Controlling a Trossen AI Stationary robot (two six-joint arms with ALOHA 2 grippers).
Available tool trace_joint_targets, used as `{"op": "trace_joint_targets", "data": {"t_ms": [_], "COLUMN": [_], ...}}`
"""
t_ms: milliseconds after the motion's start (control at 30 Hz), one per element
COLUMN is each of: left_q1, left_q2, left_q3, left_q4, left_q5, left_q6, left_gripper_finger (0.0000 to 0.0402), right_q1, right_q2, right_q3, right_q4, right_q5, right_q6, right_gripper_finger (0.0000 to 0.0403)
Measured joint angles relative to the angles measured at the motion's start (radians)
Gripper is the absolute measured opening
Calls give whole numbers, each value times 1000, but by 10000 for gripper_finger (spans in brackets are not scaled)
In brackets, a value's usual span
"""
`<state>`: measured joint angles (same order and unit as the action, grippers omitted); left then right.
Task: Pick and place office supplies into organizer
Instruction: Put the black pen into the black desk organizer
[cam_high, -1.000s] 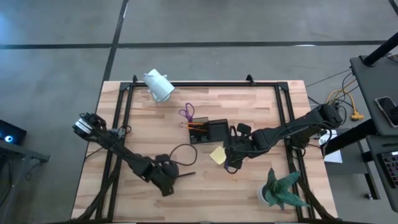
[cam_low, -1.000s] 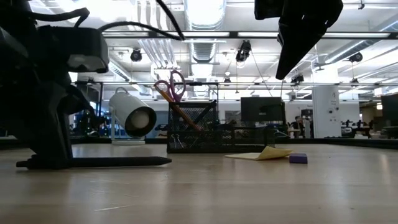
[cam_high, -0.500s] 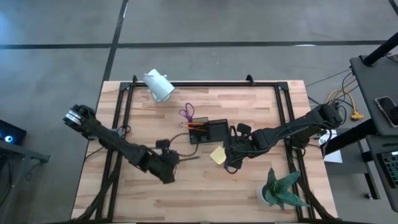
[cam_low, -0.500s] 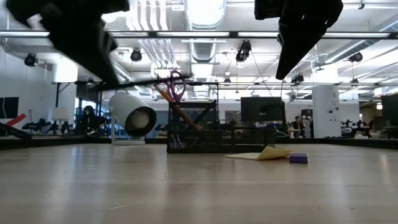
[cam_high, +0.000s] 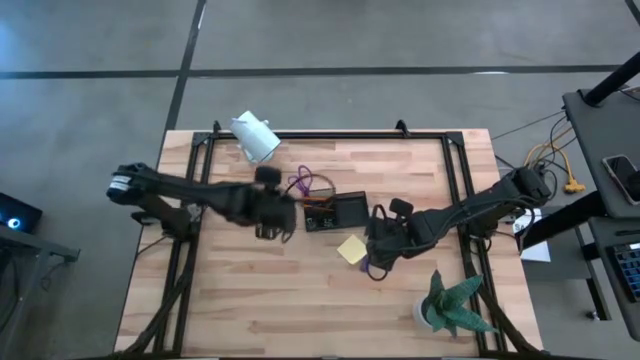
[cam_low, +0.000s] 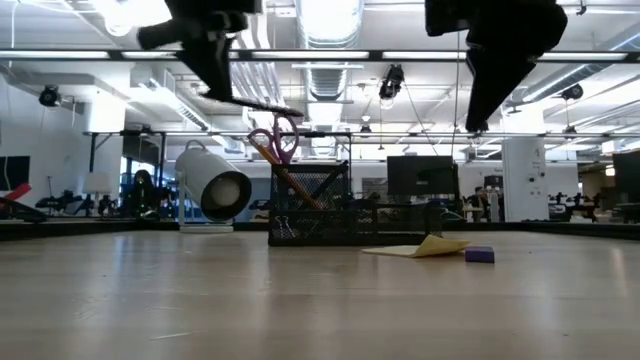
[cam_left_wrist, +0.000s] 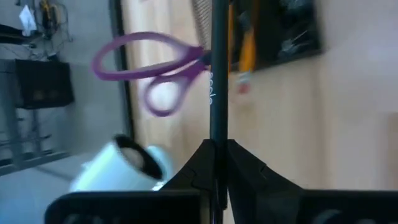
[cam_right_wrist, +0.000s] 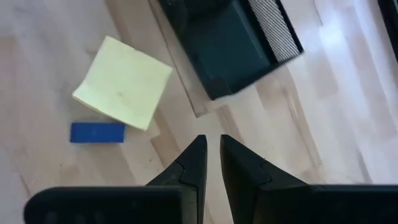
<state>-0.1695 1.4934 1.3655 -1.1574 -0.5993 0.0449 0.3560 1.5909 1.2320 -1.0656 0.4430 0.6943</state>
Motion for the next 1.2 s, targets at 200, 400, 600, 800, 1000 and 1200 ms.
{"op": "trace_joint_targets", "data": {"t_ms": [200,400,600,800,1000,1200], "left_q1": [100,121,135,135,136,130], "left_q2": [141,288,390,446,464,457], "left_q3": [174,281,335,381,401,404], "left_q4": [-114,-211,-228,-238,-181,-141], "left_q5": [-12,-11,-32,-34,-8,14], "left_q6": [222,342,372,411,409,411], "left_gripper_finger": [3,3,2,1,31,79], "right_q1": [13,31,42,46,46,46], "right_q2": [0,0,0,0,0,0], "right_q3": [0,0,0,0,0,-4], "right_q4": [-35,-36,-35,-35,-34,-32], "right_q5": [9,11,20,29,30,30], "right_q6": [85,133,145,145,144,144], "right_gripper_finger": [38,38,38,38,38,38]}}
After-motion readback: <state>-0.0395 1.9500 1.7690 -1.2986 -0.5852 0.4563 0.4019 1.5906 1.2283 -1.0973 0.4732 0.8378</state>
